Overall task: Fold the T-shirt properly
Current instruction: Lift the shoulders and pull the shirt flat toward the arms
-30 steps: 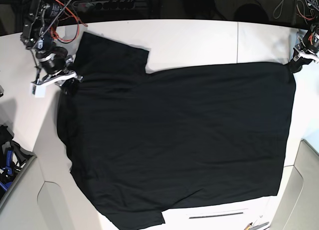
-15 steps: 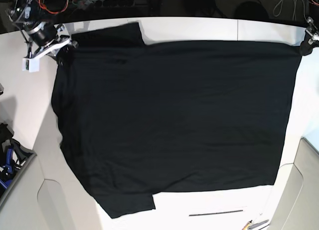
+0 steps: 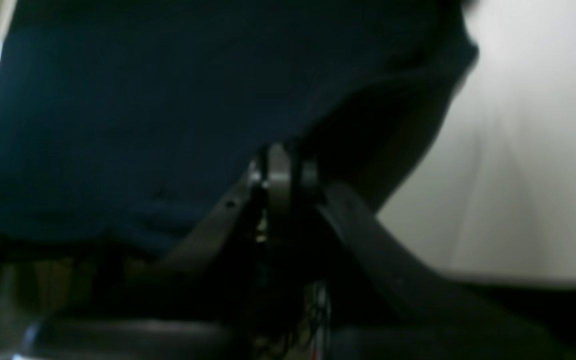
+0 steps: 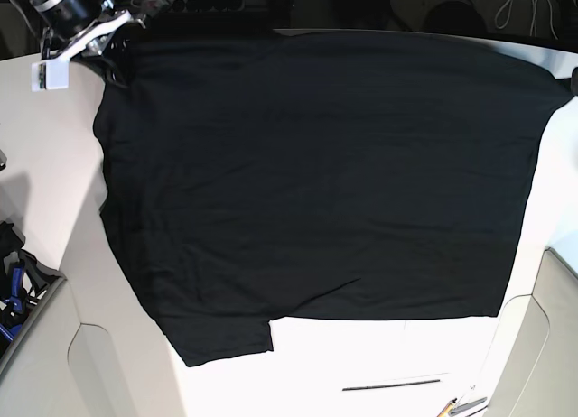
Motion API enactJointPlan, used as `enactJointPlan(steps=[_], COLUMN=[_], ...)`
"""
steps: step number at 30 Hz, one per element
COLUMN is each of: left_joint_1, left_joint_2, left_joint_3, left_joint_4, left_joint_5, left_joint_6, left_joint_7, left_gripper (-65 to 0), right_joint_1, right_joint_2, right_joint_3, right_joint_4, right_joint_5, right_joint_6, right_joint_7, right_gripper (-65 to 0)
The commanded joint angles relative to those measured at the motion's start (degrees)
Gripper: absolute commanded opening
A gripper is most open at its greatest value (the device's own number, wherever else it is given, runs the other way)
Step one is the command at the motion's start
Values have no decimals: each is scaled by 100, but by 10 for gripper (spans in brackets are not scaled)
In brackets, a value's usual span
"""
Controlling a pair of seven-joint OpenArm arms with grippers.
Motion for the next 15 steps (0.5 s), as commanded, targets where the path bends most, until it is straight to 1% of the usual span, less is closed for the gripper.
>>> enactJointPlan(steps=[1, 3, 6, 9, 12, 15], left_joint_1=[-146, -472, -879, -1226, -1574, -1810], left_joint_2=[-129, -129, -129, -129, -131, -151], left_joint_3=[20, 247, 699, 1043, 1209, 1231], left_joint_4=[90, 90, 87, 87, 87, 87], left_joint_5=[-133, 149, 841, 1471, 1912, 2345], left_joint_6=[-54, -54, -54, -54, -54, -54], left_joint_7=[-131, -251, -793, -1252, -1440, -1705], left_gripper=[-650, -650, -650, -650, -650, -650], right_joint_1=[122, 496, 1093, 1652, 2181, 2601], right_joint_2=[35, 33, 33, 33, 33, 33], right_joint_3=[4, -52, -116, -120, -120, -120], right_joint_4=[42, -103, -483, -1008, -1521, -1880], right_joint_5=[20, -103, -382, -501, -501, -503], right_joint_6=[-2, -4, -9, -22, -20, -17], right_joint_7=[120, 131, 275, 372, 382, 400], right_gripper=[-650, -650, -650, -650, -650, -650])
